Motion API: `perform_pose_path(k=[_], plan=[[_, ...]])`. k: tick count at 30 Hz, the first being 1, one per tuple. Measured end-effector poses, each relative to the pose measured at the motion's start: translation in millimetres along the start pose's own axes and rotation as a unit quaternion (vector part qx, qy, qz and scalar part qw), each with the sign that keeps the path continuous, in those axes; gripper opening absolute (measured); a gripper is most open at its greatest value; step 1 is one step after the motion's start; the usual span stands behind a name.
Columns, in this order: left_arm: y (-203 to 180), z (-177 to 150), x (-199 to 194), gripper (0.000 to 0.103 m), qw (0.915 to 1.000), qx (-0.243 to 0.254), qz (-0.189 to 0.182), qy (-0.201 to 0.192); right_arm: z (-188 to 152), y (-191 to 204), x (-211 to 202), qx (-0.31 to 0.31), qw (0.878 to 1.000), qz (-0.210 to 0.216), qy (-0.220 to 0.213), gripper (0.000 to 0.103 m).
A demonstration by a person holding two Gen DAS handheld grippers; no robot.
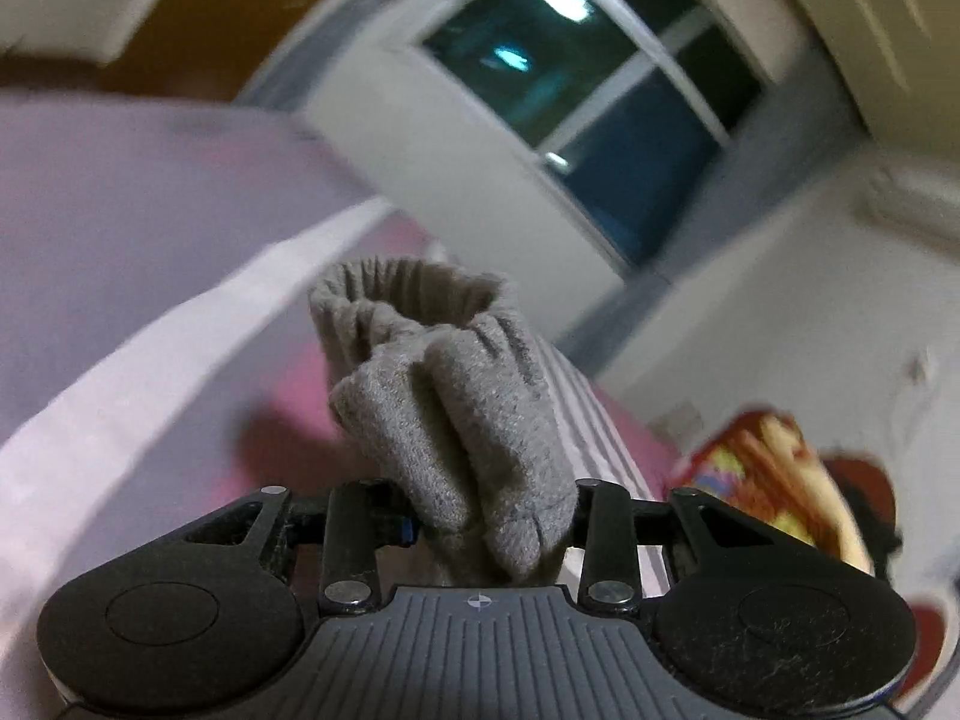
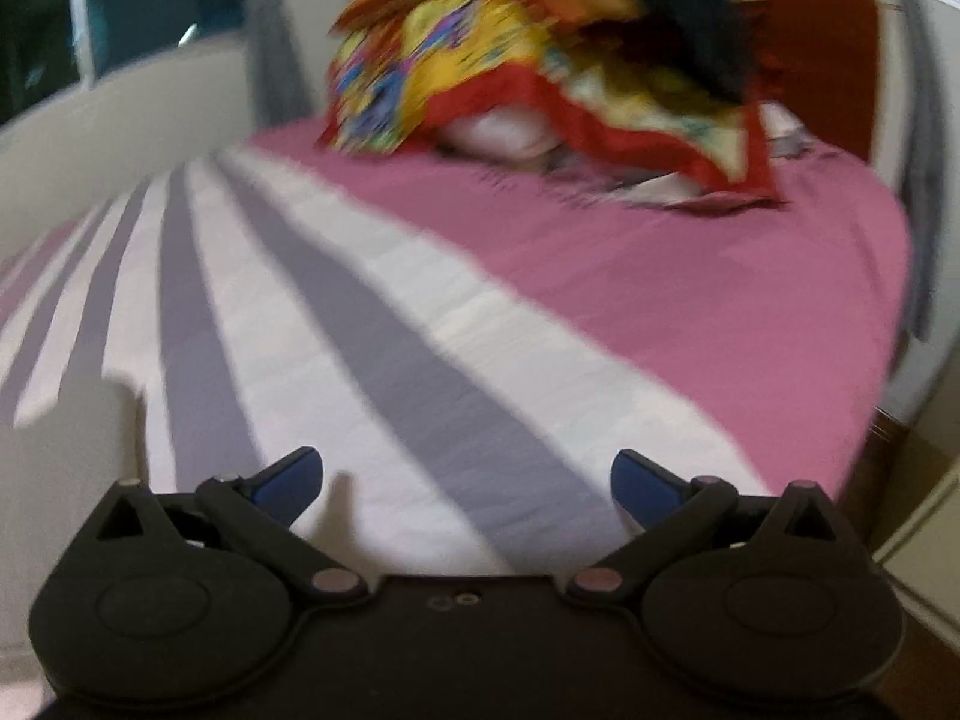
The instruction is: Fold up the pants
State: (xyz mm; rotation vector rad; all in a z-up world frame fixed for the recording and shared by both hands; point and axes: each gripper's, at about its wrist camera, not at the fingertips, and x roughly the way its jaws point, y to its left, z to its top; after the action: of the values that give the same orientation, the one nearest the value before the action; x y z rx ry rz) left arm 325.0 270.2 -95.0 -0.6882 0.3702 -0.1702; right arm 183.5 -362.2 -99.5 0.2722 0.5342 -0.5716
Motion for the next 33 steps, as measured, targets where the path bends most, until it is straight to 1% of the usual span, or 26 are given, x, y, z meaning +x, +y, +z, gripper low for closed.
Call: perform_pose_path(k=[2, 3, 4, 6, 8, 10, 13, 15, 18, 22, 24, 26, 27, 28, 29, 30, 31, 32, 33], plan=[[-35, 0, 18, 0.035, 0.9992, 0.036, -0.014, 0.011, 1, -16, -10, 0.044, 0.999, 0.012, -0.019, 0.103], [-53, -1, 24, 0.035, 0.9983, 0.051, -0.021, 0.016, 0, -23, -11, 0.061, 0.998, 0.022, -0.020, 0.103], [-68, -5, 12, 0.035, 0.9974, 0.063, -0.028, 0.020, 0, -30, -12, 0.080, 0.996, 0.031, -0.017, 0.103], [-101, -15, 34, 0.035, 0.9949, 0.081, -0.046, 0.038, -1, -44, -10, 0.111, 0.993, 0.043, -0.012, 0.103], [-130, -23, 42, 0.035, 0.9913, 0.103, -0.059, 0.058, 0, -52, -5, 0.129, 0.991, 0.037, -0.002, 0.103], [-161, -37, 57, 0.035, 0.9853, 0.131, -0.073, 0.083, -1, -58, -1, 0.141, 0.989, 0.034, 0.009, 0.103], [-202, -67, 78, 0.035, 0.9734, 0.174, -0.088, 0.121, -1, -67, 1, 0.155, 0.987, 0.034, 0.008, 0.103], [-224, -90, 94, 0.035, 0.9630, 0.205, -0.091, 0.149, -3, -70, 1, 0.162, 0.986, 0.035, 0.010, 0.103], [-249, -121, 102, 0.035, 0.9471, 0.250, -0.088, 0.181, -3, -75, 6, 0.172, 0.984, 0.037, 0.019, 0.103], [-266, -158, 114, 0.035, 0.9294, 0.290, -0.079, 0.214, -4, -76, 9, 0.172, 0.984, 0.041, 0.027, 0.103], [-274, -176, 121, 0.036, 0.9173, 0.315, -0.066, 0.234, -4, -77, 10, 0.172, 0.984, 0.044, 0.031, 0.103], [-282, -192, 139, 0.042, 0.9060, 0.331, -0.053, 0.258, -4, -79, 13, 0.175, 0.983, 0.047, 0.037, 0.102], [-285, -198, 141, 0.060, 0.9004, 0.340, -0.055, 0.266, -4, -79, 14, 0.177, 0.982, 0.048, 0.040, 0.102], [-290, -205, 143, 0.088, 0.8974, 0.340, -0.069, 0.272, -4, -80, 15, 0.179, 0.982, 0.049, 0.042, 0.102], [-293, -209, 143, 0.098, 0.8955, 0.330, -0.092, 0.284, -4, -80, 15, 0.179, 0.982, 0.049, 0.043, 0.102], [-298, -212, 145, 0.103, 0.8929, 0.324, -0.105, 0.295, -5, -79, 15, 0.178, 0.982, 0.049, 0.044, 0.102], [-302, -216, 143, 0.103, 0.8904, 0.328, -0.108, 0.297, -4, -79, 15, 0.177, 0.982, 0.049, 0.044, 0.102], [-305, -216, 139, 0.103, 0.8905, 0.337, -0.101, 0.289, -4, -79, 15, 0.177, 0.982, 0.048, 0.044, 0.102], [-306, -213, 134, 0.103, 0.8945, 0.335, -0.096, 0.279, -4, -80, 15, 0.177, 0.982, 0.048, 0.045, 0.102]])
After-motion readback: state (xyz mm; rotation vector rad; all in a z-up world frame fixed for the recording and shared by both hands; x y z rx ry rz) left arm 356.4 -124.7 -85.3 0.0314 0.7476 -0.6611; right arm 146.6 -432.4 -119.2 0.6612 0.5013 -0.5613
